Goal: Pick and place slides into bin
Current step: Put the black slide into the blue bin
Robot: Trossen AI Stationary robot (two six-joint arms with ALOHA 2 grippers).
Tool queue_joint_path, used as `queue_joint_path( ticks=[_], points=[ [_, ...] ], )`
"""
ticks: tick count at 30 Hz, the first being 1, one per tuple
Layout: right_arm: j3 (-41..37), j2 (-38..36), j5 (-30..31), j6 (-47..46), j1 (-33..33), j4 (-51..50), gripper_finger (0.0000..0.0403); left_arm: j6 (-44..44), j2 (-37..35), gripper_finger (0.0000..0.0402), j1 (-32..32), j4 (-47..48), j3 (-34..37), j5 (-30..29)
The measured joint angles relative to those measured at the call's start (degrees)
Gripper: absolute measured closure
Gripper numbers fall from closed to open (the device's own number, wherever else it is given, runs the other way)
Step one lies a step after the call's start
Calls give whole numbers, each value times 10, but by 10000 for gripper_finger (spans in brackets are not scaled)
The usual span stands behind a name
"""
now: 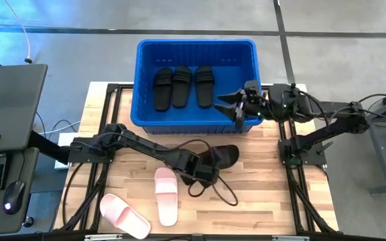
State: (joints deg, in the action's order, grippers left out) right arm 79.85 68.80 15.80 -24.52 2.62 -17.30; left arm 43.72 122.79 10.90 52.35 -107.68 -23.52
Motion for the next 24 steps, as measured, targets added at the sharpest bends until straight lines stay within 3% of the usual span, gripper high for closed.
queue_joint_path(
  ticks=[9,20,24],
  points=[
    [0,-13,45,34,47,-17,187,19,42,252,0,-142,-4,-15],
    [0,-46,47,40,55,-54,187,19,78,252,-6,-134,-2,-4],
    [0,-50,49,40,58,-62,187,19,85,252,-4,-131,-3,-54]
  ],
)
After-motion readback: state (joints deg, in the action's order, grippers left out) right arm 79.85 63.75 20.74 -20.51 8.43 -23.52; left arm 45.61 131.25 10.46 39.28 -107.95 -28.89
